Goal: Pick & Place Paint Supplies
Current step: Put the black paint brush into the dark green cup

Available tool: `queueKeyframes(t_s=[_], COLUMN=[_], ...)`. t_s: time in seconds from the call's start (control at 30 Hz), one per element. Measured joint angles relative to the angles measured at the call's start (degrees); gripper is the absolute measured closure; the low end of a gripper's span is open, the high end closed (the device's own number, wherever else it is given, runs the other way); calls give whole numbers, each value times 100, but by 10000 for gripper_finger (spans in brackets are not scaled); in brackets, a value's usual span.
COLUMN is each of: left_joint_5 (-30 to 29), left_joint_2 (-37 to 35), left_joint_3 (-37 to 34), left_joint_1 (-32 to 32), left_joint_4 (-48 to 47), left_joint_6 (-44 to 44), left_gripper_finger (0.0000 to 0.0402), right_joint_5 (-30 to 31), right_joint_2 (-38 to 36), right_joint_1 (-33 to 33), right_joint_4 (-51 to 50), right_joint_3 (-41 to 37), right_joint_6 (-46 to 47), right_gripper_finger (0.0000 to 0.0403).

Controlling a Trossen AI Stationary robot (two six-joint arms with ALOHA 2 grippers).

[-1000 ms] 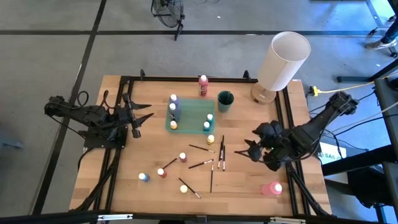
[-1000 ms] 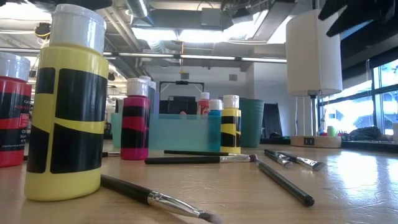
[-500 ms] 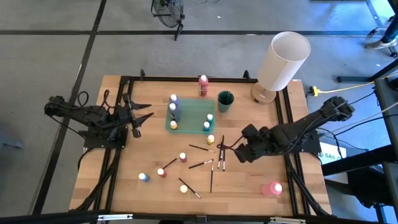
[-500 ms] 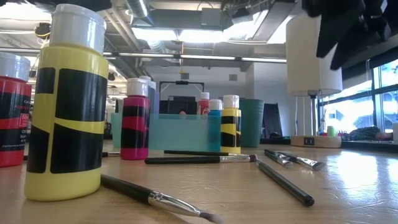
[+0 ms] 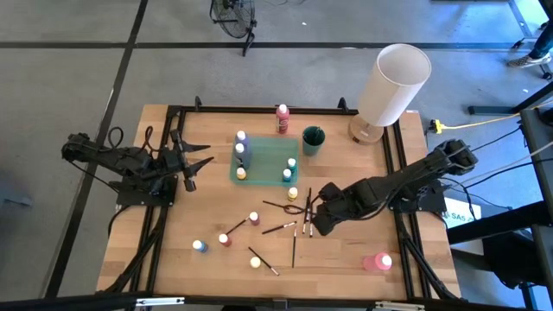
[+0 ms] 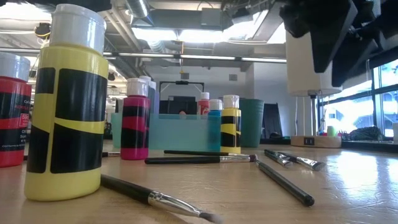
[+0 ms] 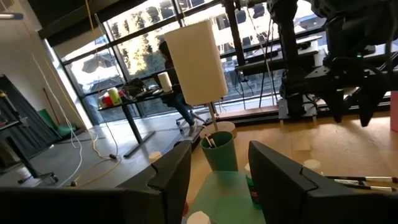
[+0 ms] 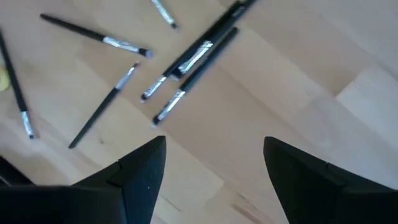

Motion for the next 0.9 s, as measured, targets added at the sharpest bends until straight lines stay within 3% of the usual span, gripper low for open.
queueKeyframes(t_s=[0.2, 0.4, 0.9], left_joint_5=[0, 2, 4], left_joint_2=[0, 1, 2], left_joint_3=[0, 0, 0], left_joint_1=[0, 1, 2], left_joint_4=[-2, -51, -59], left_joint_6=[-2, -50, -66], left_gripper_finger=[245, 245, 245], right_joint_5=[84, 62, -321], right_joint_2=[341, 759, 1443], right_joint_1=[-7, -11, 68], right_joint_4=[9, -152, 798], right_joint_3=[223, 223, 227], right_joint_6=[-38, 546, 1231], right_gripper_finger=[130, 130, 130])
